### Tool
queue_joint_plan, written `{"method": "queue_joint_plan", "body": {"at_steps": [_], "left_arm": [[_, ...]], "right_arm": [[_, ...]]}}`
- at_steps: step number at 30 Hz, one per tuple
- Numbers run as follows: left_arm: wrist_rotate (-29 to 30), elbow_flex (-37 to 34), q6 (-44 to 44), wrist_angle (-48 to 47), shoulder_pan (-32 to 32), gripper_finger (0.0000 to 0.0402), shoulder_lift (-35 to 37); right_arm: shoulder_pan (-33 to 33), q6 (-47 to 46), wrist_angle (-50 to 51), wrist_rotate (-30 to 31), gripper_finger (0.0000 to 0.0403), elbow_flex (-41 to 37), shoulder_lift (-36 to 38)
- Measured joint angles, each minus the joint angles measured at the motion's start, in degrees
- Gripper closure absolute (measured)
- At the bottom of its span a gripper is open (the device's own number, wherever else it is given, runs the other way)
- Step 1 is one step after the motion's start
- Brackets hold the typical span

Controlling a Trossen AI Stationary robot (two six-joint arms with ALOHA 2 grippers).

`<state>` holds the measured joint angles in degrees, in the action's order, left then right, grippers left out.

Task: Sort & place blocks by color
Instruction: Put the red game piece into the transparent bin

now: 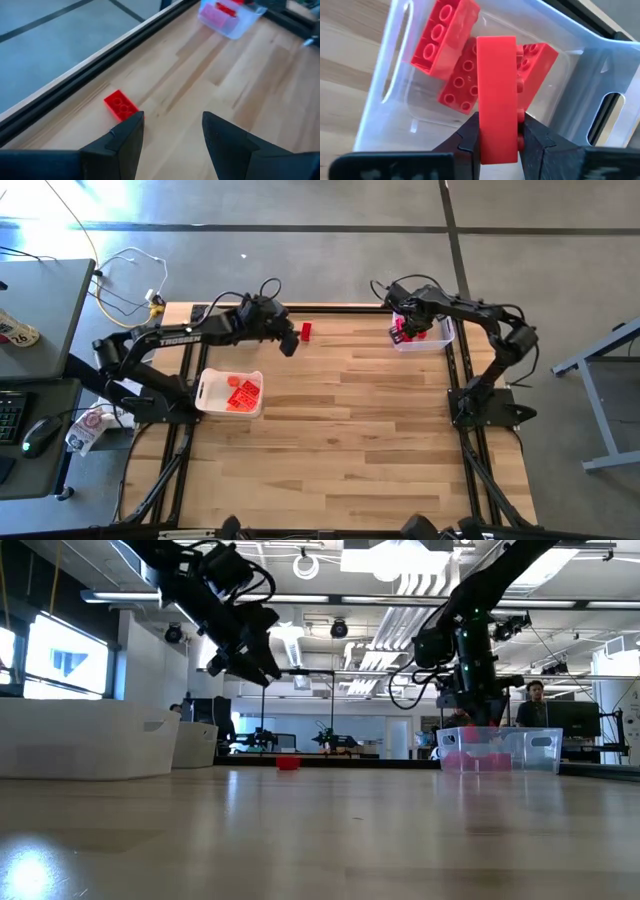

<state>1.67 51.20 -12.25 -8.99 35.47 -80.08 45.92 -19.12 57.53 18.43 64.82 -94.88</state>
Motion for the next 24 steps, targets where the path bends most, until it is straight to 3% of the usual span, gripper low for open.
{"method": "queue_joint_plan", "body": {"at_steps": [4,15,24], "left_arm": [[0.0,0.3,0.0,-0.3,2.1,0.0213,-1.0],[0.5,5.6,-1.3,-5.5,4.7,0.0213,-1.1],[2.6,8.5,-3.8,-6.5,4.6,0.0213,-1.1]], "right_arm": [[0.2,0.1,-0.1,0.8,0.0315,0.0,-0.4],[0.1,1.1,0.4,3.0,0.0220,0.7,-0.4],[-1.5,-0.6,2.3,2.0,0.0209,8.3,-0.4]]}}
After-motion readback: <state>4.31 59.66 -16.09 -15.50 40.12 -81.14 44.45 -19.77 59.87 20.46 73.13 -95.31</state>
